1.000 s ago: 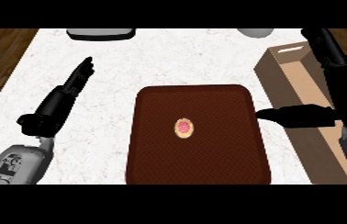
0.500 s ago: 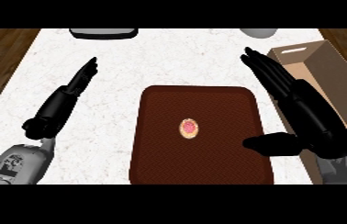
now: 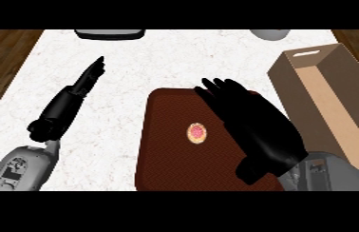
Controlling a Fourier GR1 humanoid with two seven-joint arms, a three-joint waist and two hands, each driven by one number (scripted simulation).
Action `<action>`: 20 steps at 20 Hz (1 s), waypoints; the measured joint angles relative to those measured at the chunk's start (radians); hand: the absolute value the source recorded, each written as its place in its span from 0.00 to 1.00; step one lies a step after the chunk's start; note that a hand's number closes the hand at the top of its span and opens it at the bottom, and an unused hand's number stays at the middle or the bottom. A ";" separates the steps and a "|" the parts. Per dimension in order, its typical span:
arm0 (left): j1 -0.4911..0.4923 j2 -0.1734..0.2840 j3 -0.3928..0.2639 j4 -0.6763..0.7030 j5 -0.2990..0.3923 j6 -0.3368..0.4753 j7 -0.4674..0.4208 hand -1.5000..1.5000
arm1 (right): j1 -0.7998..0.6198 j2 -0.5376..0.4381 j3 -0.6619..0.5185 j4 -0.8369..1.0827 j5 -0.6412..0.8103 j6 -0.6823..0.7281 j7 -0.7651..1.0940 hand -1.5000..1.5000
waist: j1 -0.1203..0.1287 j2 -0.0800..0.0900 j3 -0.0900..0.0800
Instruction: Pick the cupcake from the tray and place it in the cardboard box
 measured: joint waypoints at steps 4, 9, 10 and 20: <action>0.000 0.002 0.017 0.017 0.000 -0.014 -0.009 0.50 | -0.083 0.132 0.082 0.034 0.015 0.107 0.177 0.00 | -0.003 0.000 0.000; 0.021 0.002 0.029 0.009 -0.006 -0.028 -0.019 0.50 | -0.130 0.279 0.131 0.135 0.029 0.146 0.258 0.00 | -0.005 0.000 0.001; 0.014 -0.005 0.029 0.015 -0.010 -0.026 -0.021 0.50 | -0.131 0.303 0.136 0.155 0.035 0.147 0.268 0.00 | -0.008 0.000 0.001; 0.014 -0.033 0.047 0.014 -0.031 -0.035 -0.009 0.50 | -0.094 0.440 0.169 0.286 0.134 0.167 0.304 0.00 | -0.014 0.001 0.003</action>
